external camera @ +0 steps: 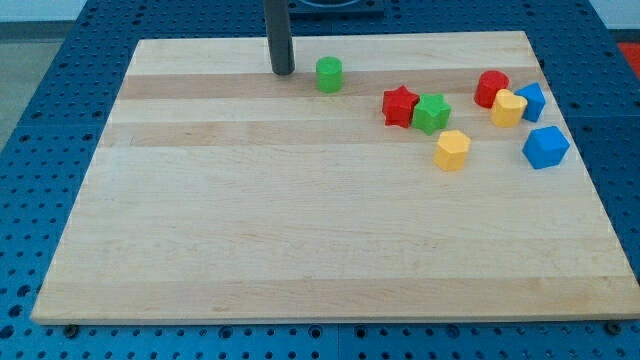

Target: Slightly push the green circle to the right

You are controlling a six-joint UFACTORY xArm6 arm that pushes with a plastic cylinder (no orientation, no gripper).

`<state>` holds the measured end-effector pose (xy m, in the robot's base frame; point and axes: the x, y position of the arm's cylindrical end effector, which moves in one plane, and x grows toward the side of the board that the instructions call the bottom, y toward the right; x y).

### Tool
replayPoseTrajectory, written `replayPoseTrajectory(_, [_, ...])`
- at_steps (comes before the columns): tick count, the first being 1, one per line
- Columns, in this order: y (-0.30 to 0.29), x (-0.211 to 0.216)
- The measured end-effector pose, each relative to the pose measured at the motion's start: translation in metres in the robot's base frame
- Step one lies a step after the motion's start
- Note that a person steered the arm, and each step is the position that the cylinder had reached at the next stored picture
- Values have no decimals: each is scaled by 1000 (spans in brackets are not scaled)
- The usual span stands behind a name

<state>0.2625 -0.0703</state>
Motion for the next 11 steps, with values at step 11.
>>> replayPoseTrajectory(11, [19,22])
